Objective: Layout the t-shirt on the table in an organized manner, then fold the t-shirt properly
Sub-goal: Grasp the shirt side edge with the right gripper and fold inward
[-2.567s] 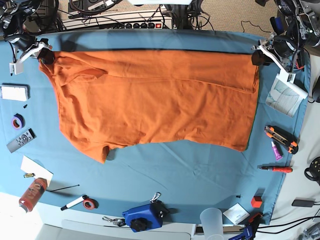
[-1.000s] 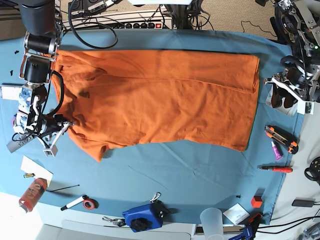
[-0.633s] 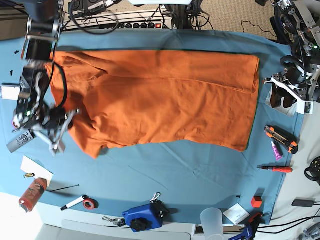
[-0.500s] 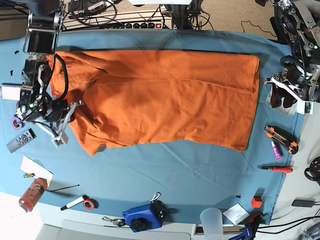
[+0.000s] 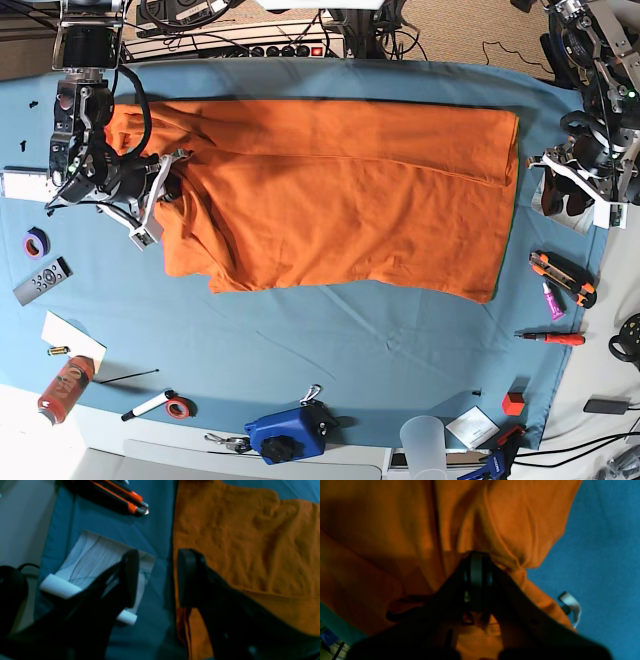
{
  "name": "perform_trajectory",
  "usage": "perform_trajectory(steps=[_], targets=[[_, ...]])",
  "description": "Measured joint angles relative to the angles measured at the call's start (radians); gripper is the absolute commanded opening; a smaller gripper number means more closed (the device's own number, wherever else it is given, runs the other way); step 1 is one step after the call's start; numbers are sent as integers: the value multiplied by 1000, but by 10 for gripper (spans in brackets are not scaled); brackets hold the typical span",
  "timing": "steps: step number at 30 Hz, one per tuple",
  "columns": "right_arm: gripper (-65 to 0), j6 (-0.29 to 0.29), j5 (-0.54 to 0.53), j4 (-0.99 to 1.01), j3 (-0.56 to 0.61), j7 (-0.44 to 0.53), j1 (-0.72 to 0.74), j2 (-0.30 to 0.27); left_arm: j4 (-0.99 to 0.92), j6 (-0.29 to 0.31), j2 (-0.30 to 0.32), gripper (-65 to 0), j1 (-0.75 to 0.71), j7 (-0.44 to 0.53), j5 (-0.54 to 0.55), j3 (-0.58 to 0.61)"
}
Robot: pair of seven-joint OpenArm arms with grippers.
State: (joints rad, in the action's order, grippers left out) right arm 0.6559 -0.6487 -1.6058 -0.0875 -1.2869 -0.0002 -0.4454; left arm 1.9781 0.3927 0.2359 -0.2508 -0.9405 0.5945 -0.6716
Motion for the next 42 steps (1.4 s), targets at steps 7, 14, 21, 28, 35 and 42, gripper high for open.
perform_trajectory(steps=[7, 14, 21, 28, 35, 42], targets=[[-422, -5, -21, 0, 0, -74, 8, 0, 0, 0, 0, -390, 0, 0, 0, 0], [-422, -11, -127, 0, -126, -48, 87, 11, 0, 0, 0, -390, 0, 0, 0, 0], [-422, -47, 2, 0, -193, 67, 153, 45, 0, 0, 0, -390, 0, 0, 0, 0], [-423, -164, 176, 146, -198, 179, 203, 106, 0, 0, 0, -390, 0, 0, 21, 0], [-423, -94, 179, 468, -199, 240, 321, 158, 0, 0, 0, -390, 0, 0, 45, 0], [-487, -88, 145, 539, -201, 215, 356, 191, 0, 0, 0, -390, 0, 0, 46, 0]])
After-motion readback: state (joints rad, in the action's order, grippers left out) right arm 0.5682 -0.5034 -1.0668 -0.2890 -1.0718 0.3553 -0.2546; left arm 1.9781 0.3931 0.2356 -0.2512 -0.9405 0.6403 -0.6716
